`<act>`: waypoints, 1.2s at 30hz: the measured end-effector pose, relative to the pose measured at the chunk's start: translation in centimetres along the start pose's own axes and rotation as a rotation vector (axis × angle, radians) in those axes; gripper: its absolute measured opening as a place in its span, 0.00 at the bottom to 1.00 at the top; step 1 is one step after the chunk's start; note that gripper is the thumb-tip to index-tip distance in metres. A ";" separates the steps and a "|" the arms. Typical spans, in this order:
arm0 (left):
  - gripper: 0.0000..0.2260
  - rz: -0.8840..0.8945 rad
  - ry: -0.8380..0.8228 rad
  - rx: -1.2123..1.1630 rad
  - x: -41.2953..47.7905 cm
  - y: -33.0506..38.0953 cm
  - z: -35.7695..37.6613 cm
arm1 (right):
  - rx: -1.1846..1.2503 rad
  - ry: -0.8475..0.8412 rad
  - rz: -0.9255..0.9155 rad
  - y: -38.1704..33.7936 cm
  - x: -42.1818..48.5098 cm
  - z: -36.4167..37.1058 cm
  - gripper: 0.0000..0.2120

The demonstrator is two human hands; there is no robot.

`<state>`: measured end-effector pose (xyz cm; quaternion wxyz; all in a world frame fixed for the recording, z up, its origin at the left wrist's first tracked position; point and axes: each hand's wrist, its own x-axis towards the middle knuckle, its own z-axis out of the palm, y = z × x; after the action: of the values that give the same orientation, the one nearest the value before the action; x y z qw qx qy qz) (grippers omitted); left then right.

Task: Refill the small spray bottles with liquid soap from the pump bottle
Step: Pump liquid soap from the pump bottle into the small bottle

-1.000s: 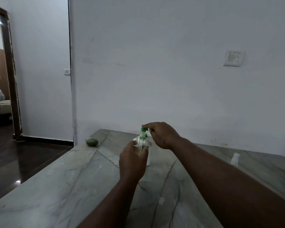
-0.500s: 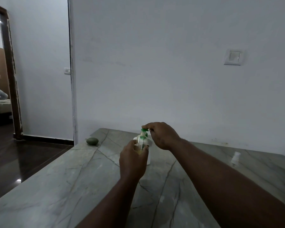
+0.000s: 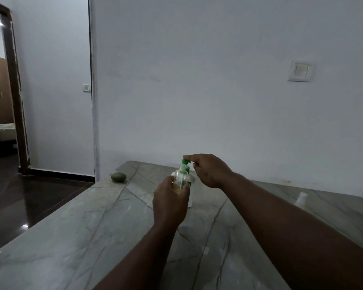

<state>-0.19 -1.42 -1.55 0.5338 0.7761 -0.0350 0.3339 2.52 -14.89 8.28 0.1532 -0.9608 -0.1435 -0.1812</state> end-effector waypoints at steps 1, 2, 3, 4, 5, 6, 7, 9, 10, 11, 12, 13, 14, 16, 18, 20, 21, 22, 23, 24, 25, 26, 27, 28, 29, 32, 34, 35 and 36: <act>0.09 0.002 0.004 0.002 0.0 0.0 0.0 | -0.008 -0.003 -0.007 0.0 0.1 -0.2 0.22; 0.09 0.001 0.006 0.003 0.0 -0.1 0.0 | -0.016 -0.006 -0.013 -0.1 0.1 -0.3 0.22; 0.10 -0.001 0.008 0.001 0.1 -0.1 0.0 | -0.024 -0.008 -0.017 -0.1 0.2 -0.3 0.22; 0.10 -0.001 0.008 -0.004 0.1 -0.1 0.0 | -0.027 -0.006 -0.021 -0.2 0.2 -0.3 0.22; 0.11 -0.001 0.006 -0.010 0.1 -0.1 0.0 | -0.023 0.000 -0.023 -0.2 0.1 -0.3 0.22; 0.12 -0.001 0.005 -0.014 0.1 -0.1 0.0 | -0.014 0.009 -0.023 -0.2 0.1 -0.3 0.22; 0.13 0.000 0.005 -0.016 0.1 0.0 0.0 | -0.002 0.018 -0.021 -0.2 0.1 -0.2 0.22; 0.14 0.002 0.014 -0.018 0.0 0.1 -0.1 | 0.020 0.030 -0.013 -0.2 0.0 -0.1 0.22; 0.14 0.004 0.018 -0.018 0.0 0.1 -0.1 | 0.027 0.033 -0.008 -0.2 0.0 -0.1 0.22; 0.14 0.007 0.021 -0.018 0.0 0.1 -0.1 | 0.033 0.035 -0.004 -0.2 0.0 0.0 0.22; 0.14 0.009 0.020 -0.017 0.0 0.1 -0.1 | 0.036 0.036 0.000 -0.2 0.0 0.0 0.22; 0.14 0.010 0.015 -0.016 -0.1 0.1 -0.1 | 0.037 0.034 0.002 -0.2 0.0 0.1 0.22; 0.14 0.008 0.008 -0.018 -0.1 0.2 -0.1 | 0.039 0.033 0.004 -0.2 0.0 0.2 0.22; 0.14 0.001 -0.008 -0.022 -0.1 0.3 -0.1 | 0.046 0.034 0.012 -0.2 0.0 0.4 0.22; 0.12 0.002 -0.016 -0.010 -0.1 0.3 -0.1 | 0.052 0.038 0.021 -0.2 -0.1 0.6 0.22; 0.11 -0.001 -0.019 -0.004 -0.2 0.2 -0.1 | 0.057 0.038 0.030 -0.3 -0.1 0.8 0.23; 0.10 -0.005 -0.021 -0.005 -0.2 0.1 -0.1 | 0.060 0.035 0.034 -0.4 -0.1 0.8 0.23; 0.10 -0.008 -0.022 -0.008 -0.2 0.0 -0.1 | 0.061 0.031 0.036 -0.4 -0.2 0.9 0.23; 0.10 -0.009 -0.020 -0.009 -0.3 0.0 0.0 | 0.059 0.025 0.036 -0.5 -0.3 0.9 0.23; 0.10 -0.008 -0.018 -0.007 -0.3 0.0 0.0 | 0.055 0.019 0.034 -0.5 -0.4 0.9 0.23; 0.10 -0.007 -0.017 -0.005 -0.3 -0.1 0.0 | 0.049 0.014 0.031 -0.5 -0.5 0.8 0.23; 0.10 -0.008 -0.016 -0.005 -0.2 -0.1 0.0 | 0.044 0.010 0.028 -0.5 -0.5 0.7 0.23; 0.11 -0.009 -0.016 -0.008 -0.2 -0.1 0.0 | 0.040 0.008 0.026 -0.5 -0.6 0.6 0.23; 0.12 -0.009 -0.016 -0.014 -0.2 -0.1 0.0 | 0.036 0.006 0.023 -0.5 -0.5 0.5 0.23; 0.12 -0.009 -0.015 -0.023 -0.1 -0.1 0.1 | 0.031 0.004 0.019 -0.6 -0.5 0.3 0.23; 0.12 -0.005 -0.002 -0.048 0.0 0.0 0.1 | 0.021 0.000 0.007 -0.8 -0.4 0.0 0.22; 0.10 0.001 0.000 -0.046 0.1 0.0 0.1 | 0.017 -0.003 0.002 -0.9 -0.3 -0.1 0.22; 0.09 0.004 -0.002 -0.041 0.2 0.0 0.1 | 0.013 -0.005 0.001 -0.9 -0.3 -0.1 0.22; 0.08 0.005 -0.006 -0.038 0.2 0.0 0.1 | 0.010 -0.006 0.002 -0.9 -0.3 -0.1 0.22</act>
<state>0.04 -1.48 -1.50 0.5475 0.7666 -0.0449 0.3324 1.94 -14.21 8.47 0.1578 -0.9607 -0.1438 -0.1776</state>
